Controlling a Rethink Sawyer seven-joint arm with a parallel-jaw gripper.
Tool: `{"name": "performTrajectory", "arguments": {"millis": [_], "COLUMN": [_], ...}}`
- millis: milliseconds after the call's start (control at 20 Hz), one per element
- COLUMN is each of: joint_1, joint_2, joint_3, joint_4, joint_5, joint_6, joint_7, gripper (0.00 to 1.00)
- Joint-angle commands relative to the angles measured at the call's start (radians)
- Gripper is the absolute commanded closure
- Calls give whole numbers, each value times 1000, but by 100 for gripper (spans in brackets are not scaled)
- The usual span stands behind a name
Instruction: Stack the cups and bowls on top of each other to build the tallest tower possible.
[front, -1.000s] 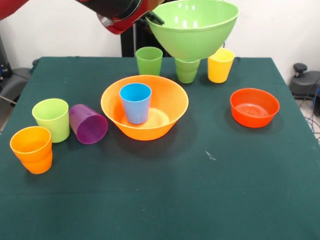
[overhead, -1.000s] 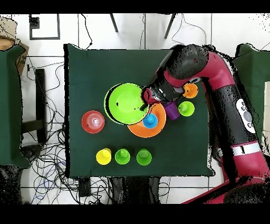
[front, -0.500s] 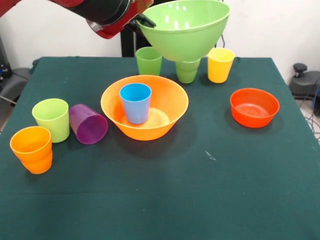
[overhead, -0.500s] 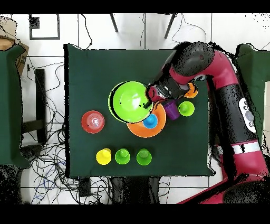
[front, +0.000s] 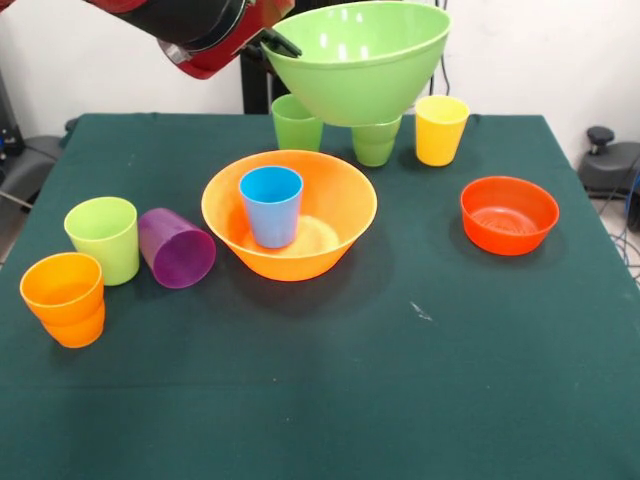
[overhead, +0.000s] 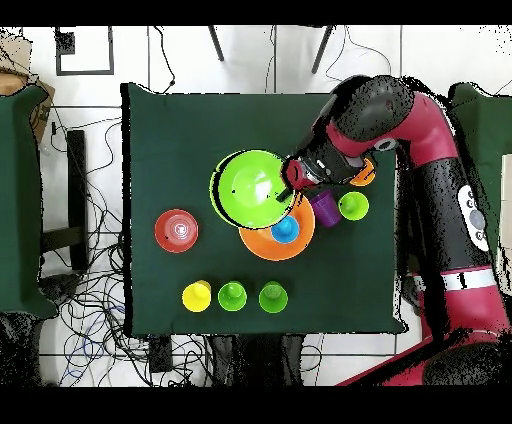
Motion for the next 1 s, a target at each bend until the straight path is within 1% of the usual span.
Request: {"name": "performTrajectory", "arguments": {"millis": [50,200,500,800,1000], "joint_1": [12,13,6,1,4], "joint_2": [-8,-21,-42,-63,-63], "joint_3": [-29,-30,-23,-15,-14], "joint_4": [-48,-46,-29,-21,-30], "joint_5": [-72,-97,-117,-150,-164], "joint_6": [20,6,3,-2,4], "joint_7": [-342,-359,-366,-401,-424], "gripper": [100,100,100,100,100]}}
